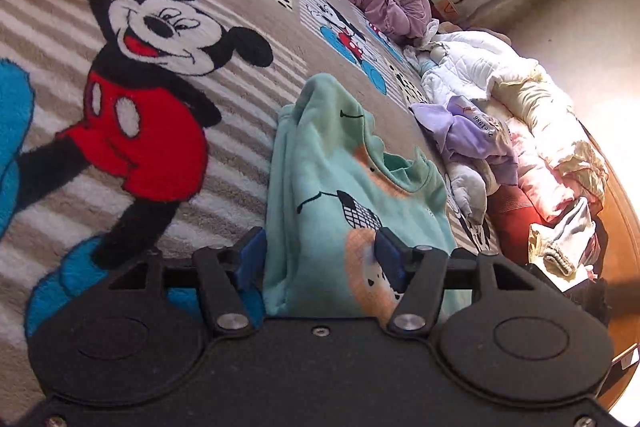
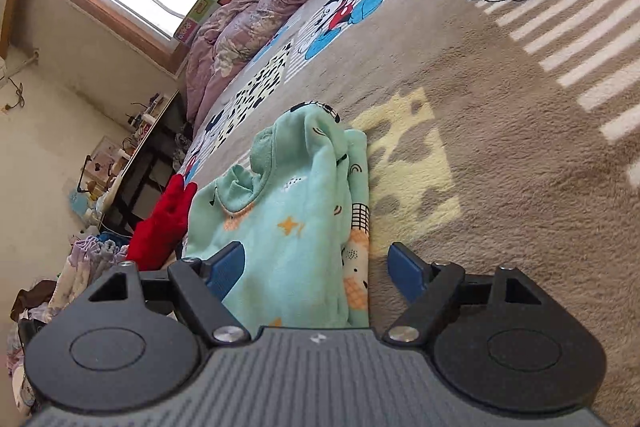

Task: Fold clothes
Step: 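Grasp the folded mint-green bundle with both grippers and lift it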

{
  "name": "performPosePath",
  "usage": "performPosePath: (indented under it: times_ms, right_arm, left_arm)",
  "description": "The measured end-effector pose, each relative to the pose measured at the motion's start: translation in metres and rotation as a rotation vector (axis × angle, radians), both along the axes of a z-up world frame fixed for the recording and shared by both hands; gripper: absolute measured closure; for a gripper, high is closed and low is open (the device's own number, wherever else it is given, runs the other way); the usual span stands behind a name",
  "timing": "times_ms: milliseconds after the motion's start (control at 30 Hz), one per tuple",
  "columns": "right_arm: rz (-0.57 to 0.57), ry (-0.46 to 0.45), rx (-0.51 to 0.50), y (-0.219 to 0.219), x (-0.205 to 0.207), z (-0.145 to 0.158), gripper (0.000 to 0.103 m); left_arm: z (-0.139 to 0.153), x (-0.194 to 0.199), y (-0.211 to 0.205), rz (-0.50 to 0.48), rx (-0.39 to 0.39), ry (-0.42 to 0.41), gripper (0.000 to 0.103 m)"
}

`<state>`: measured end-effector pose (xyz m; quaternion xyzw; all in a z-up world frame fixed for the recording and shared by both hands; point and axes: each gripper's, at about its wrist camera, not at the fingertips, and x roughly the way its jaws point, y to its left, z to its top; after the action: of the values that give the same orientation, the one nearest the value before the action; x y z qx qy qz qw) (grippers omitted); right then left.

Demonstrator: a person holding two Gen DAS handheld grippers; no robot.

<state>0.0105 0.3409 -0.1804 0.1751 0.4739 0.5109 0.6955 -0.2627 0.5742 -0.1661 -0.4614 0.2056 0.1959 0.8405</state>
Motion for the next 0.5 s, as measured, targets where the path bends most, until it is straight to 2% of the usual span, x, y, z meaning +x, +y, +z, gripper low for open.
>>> performPosePath:
  times_ms: [100, 200, 233, 300, 400, 500]
  right_arm:
    - [0.002, 0.006, 0.015, 0.013, 0.003, -0.009, 0.026]
    - [0.003, 0.0, 0.01, 0.027, 0.003, -0.009, 0.028]
    - [0.005, 0.003, 0.008, 0.032, 0.001, -0.008, 0.028]
    - [0.003, -0.002, 0.009, 0.035, -0.003, -0.008, 0.03]
    - [-0.013, 0.006, 0.023, 0.033, -0.007, -0.01, 0.044]
    - [-0.032, 0.003, 0.04, 0.029, -0.008, -0.011, 0.059]
  left_arm:
    - [-0.01, 0.002, 0.004, 0.044, -0.078, -0.045, 0.042]
    - [-0.008, 0.01, 0.003, 0.082, -0.104, -0.049, 0.044]
    - [-0.007, 0.013, 0.001, 0.09, -0.102, -0.038, 0.047]
    - [-0.007, 0.013, -0.002, 0.1, -0.109, -0.036, 0.059]
    - [-0.008, 0.009, -0.005, 0.099, -0.126, -0.06, 0.068]
    - [-0.002, -0.002, -0.006, 0.096, -0.146, -0.113, 0.072]
